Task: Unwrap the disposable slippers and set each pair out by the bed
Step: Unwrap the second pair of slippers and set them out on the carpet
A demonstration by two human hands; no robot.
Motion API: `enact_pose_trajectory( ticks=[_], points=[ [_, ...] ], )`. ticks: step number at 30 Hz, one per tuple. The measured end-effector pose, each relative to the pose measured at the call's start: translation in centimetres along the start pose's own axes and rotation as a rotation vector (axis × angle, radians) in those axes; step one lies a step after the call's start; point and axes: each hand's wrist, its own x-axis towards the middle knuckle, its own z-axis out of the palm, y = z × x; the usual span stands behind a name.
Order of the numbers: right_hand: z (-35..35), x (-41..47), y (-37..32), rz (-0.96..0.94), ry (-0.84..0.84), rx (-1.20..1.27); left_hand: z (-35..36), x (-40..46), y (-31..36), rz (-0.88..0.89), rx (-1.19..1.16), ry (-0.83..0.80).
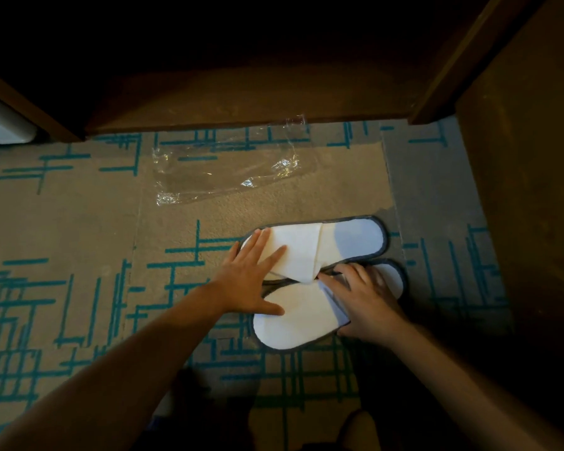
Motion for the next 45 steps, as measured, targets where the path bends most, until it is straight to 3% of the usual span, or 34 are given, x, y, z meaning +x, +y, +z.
enact_pose_trajectory(
  ticks=[8, 12, 15, 17, 20, 26, 45],
  points=[
    [-0.3, -1.4, 1.6, 0.089, 0.066, 0.127, -1.6, 3.3, 2.0, 0.022, 0.080, -0.003],
    [-0.4, -1.7, 2.3, 0.114, 0.008, 0.207, -2.5, 3.7, 2.8, 0.037, 0.131, 0.037],
    [-0.9, -1.9, 2.2, 0.142, 0.121, 0.293, -2.3, 2.3, 3.0, 0.073, 0.134, 0.119],
    [-1.0, -1.8, 2.2, 0.143, 0.176, 0.225, -1.5, 1.0, 3.1, 0.096, 0.159, 0.091],
    [-1.0, -0.7, 2.7, 0.137, 0.090, 0.110, -0.1, 0.0, 2.8, 0.080, 0.164, -0.001],
    [-2.0, 0.6, 2.3, 0.290, -0.067, 0.087, 0.0, 0.5, 3.0, 0.088, 0.092, 0.011],
    [-3.5, 1.8, 6.8, 0.405, 0.021, 0.223, -4.5, 7.1, 3.9, 0.154, 0.134, 0.008]
  ],
)
